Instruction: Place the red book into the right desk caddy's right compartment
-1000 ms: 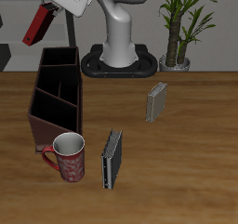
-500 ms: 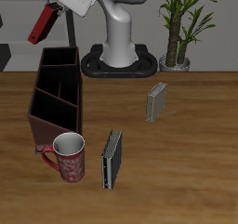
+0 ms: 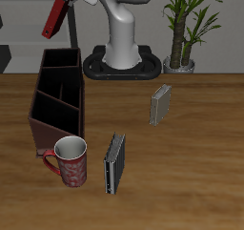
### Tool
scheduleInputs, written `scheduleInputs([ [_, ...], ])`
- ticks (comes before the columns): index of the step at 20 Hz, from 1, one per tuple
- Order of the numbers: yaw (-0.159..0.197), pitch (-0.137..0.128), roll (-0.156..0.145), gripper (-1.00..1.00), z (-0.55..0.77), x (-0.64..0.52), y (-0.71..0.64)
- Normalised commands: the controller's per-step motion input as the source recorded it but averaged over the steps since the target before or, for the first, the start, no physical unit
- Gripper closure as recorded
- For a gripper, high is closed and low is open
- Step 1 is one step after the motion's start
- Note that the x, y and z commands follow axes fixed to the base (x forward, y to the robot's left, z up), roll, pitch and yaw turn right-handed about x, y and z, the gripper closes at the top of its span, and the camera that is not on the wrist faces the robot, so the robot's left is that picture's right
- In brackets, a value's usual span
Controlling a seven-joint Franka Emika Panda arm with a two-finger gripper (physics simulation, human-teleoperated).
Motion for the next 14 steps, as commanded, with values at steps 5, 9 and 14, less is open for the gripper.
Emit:
scheduleInputs([
  [5, -0.018, -0.013, 0.028, 1.00, 0.00, -0.20, 0.26],
  [9, 0.011, 0.015, 0.018, 1.00, -0.07, -0.02, 0.11],
  [14, -0.033, 0.021, -0.005, 1.00, -0.10, 0.09, -0.02],
])
